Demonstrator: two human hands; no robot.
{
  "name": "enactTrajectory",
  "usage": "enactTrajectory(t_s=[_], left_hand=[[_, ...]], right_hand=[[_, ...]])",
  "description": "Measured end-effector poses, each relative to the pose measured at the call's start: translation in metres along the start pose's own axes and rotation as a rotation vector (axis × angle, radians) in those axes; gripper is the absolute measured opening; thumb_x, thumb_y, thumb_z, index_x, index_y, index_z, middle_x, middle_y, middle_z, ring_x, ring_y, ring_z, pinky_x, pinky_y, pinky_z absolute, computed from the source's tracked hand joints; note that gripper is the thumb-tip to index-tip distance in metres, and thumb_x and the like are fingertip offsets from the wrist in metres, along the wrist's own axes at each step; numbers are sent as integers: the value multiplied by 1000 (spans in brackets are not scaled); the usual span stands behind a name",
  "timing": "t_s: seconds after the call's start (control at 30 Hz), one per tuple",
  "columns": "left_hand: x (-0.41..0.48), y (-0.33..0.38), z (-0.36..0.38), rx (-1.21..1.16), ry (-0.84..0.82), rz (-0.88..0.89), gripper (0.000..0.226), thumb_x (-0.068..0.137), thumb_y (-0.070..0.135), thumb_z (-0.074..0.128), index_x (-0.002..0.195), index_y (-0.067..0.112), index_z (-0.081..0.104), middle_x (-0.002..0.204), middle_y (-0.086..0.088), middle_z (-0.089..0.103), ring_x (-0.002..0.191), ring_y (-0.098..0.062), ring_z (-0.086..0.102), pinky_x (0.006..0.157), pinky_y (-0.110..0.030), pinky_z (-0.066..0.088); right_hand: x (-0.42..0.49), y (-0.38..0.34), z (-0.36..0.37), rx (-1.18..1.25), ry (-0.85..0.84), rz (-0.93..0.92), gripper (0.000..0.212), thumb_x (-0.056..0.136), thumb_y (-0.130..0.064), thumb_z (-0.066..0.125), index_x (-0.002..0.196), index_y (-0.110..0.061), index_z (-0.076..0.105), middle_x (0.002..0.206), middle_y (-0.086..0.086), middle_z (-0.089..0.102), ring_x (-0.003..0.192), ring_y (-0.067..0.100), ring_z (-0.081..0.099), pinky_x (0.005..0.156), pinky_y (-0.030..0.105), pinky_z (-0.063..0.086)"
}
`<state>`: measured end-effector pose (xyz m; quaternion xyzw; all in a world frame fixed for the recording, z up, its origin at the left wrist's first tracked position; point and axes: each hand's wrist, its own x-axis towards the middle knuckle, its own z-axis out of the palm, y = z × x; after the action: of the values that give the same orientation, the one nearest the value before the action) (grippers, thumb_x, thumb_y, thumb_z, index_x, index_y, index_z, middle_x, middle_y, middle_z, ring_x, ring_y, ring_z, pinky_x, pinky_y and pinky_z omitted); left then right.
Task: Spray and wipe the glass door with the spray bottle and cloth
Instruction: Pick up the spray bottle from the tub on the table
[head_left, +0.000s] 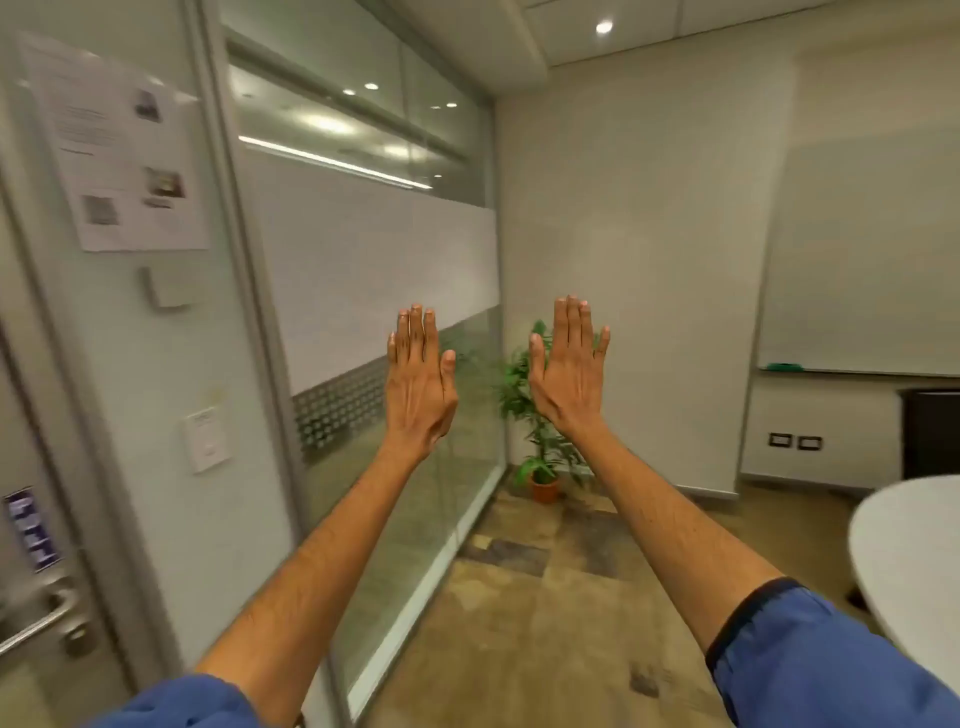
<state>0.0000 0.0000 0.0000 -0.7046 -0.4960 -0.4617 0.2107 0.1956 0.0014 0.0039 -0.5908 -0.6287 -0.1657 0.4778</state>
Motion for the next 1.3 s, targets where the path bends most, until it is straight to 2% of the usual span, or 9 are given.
enactTrajectory(t_s=[0.13,0.37,0.57,0.73,1.0,1.2,1.3], left_hand=[[19,52,57,-110,-53,22,62,104,33,17,157,5,4,166,-13,-2,154,-24,-7,126,-38,-5],[55,141,168,-305,-147,73,62,107,31,26,156,3,1,163,-23,-10,153,-35,-11,126,-46,-4],[88,217,260,-449,-226,143,61,107,35,22,157,5,4,166,-14,-4,152,-36,-16,125,-46,-8],[101,282,330,-520,-296,225,59,107,36,20,158,8,6,167,-11,0,152,-32,-15,126,-46,-6],[88,397,401,-635,-382,352,61,105,36,15,156,4,7,166,-14,1,154,-29,-8,126,-43,-3],[74,500,434,-719,-433,432,60,105,37,18,156,6,10,166,-15,4,154,-28,-3,126,-46,0],[67,556,446,-746,-467,470,64,103,42,13,157,8,12,166,-14,4,155,-27,-4,126,-49,2]], right_hand=[[15,68,-20,-114,31,68,63,106,-41,27,159,-12,9,167,6,5,155,19,0,125,51,-4],[38,188,-39,-244,82,154,63,106,-43,24,158,-13,5,167,6,2,155,19,-4,125,52,-4],[64,285,-56,-383,98,250,64,106,-42,26,159,-13,2,167,6,-3,154,19,-7,125,50,-8],[70,358,-77,-514,127,336,66,105,-43,29,159,-12,5,168,7,0,155,20,-5,124,52,-4],[46,463,-137,-670,209,518,60,104,-39,33,156,-13,20,164,9,18,154,24,10,123,53,6],[29,537,-195,-760,243,605,60,103,-38,33,156,-14,18,165,6,16,154,22,8,124,52,7],[18,574,-225,-783,251,635,62,103,-40,34,156,-15,16,165,7,14,155,22,7,124,52,5]])
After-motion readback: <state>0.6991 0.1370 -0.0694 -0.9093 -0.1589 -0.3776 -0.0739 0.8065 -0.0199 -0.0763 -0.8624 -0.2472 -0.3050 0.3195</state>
